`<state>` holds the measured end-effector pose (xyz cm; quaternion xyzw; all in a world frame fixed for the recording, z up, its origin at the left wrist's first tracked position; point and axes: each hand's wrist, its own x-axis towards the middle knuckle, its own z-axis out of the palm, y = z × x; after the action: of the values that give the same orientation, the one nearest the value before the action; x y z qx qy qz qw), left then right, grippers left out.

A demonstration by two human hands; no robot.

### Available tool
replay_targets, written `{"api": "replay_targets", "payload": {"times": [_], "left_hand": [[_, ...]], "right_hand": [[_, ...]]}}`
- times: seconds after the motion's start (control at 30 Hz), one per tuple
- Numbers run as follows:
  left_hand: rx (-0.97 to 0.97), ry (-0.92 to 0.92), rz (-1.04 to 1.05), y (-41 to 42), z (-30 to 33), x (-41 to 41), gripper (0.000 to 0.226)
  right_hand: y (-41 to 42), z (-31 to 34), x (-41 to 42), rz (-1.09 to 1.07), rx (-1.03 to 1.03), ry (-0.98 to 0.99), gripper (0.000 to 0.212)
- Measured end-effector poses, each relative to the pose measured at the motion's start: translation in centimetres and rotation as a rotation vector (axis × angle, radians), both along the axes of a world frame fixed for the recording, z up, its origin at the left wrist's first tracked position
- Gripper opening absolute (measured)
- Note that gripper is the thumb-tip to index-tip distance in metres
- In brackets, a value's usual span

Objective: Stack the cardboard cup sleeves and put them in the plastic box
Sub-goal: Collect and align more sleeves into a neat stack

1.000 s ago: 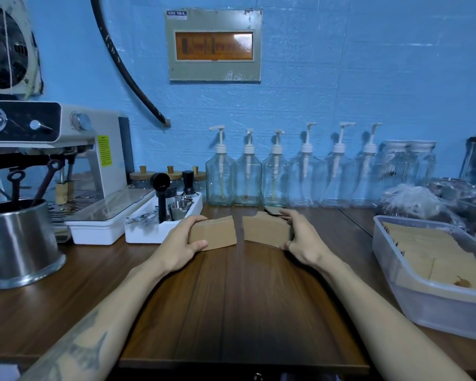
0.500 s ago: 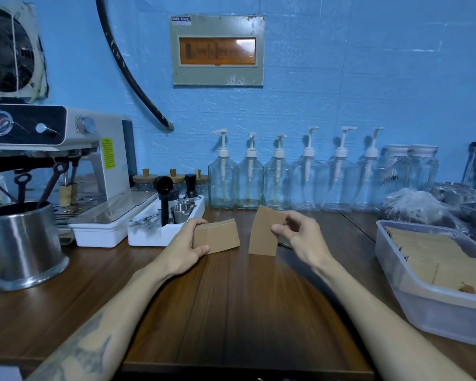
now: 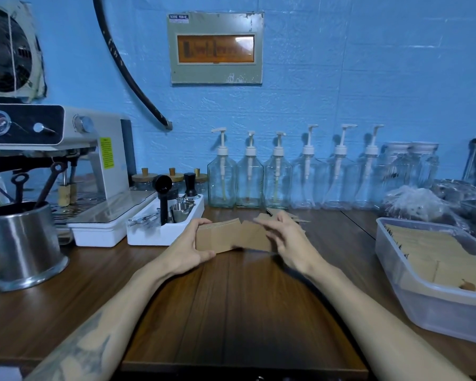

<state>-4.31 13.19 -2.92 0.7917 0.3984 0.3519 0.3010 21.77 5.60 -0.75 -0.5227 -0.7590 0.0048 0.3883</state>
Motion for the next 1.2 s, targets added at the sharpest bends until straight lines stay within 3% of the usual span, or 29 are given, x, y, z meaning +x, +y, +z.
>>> {"api": "replay_targets", "payload": {"times": [0.13, 0.2, 0.33, 0.43, 0.57, 0.73, 1.0, 1.2], "left_hand": [[-0.053, -0.055, -0.021, -0.6, 0.2, 0.6, 0.076], [-0.059, -0.064, -0.024, -0.9, 0.3, 0.8, 0.077], [-0.043, -0.083, -0.045, -1.3, 0.4, 1.5, 0.062], [-0.005, -0.094, -0.08, -1.1, 0.1, 1.9, 0.045], [0.076, -0.057, -0.076, -0.6, -0.2, 1.8, 0.032], [0.117, -0.05, -0.117, -0.5, -0.3, 1.8, 0.039], [0.112, -0.058, -0.088, -0.3, -0.2, 1.8, 0.035], [0.0, -0.051, -0.062, -0.4, -0.2, 2.2, 0.035]], "right_hand": [[0.6, -0.7, -1.1, -0.016, -0.013, -0.082, 0.046], [0.9, -0.9, -1.7, -0.013, -0.065, -0.067, 0.056], [0.9, -0.8, -3.2, 0.056, -0.146, -0.016, 0.089], [0.9, -0.8, -4.3, 0.105, -0.17, -0.01, 0.098], [1.6, -1.6, -3.9, 0.074, -0.192, -0.089, 0.076], [1.9, -1.4, -3.0, 0.07, -0.197, -0.066, 0.047], [2.1, -1.4, -2.2, 0.052, -0.196, -0.026, 0.051], [1.9, -1.6, -2.4, 0.051, -0.349, 0.042, 0.068]]}}
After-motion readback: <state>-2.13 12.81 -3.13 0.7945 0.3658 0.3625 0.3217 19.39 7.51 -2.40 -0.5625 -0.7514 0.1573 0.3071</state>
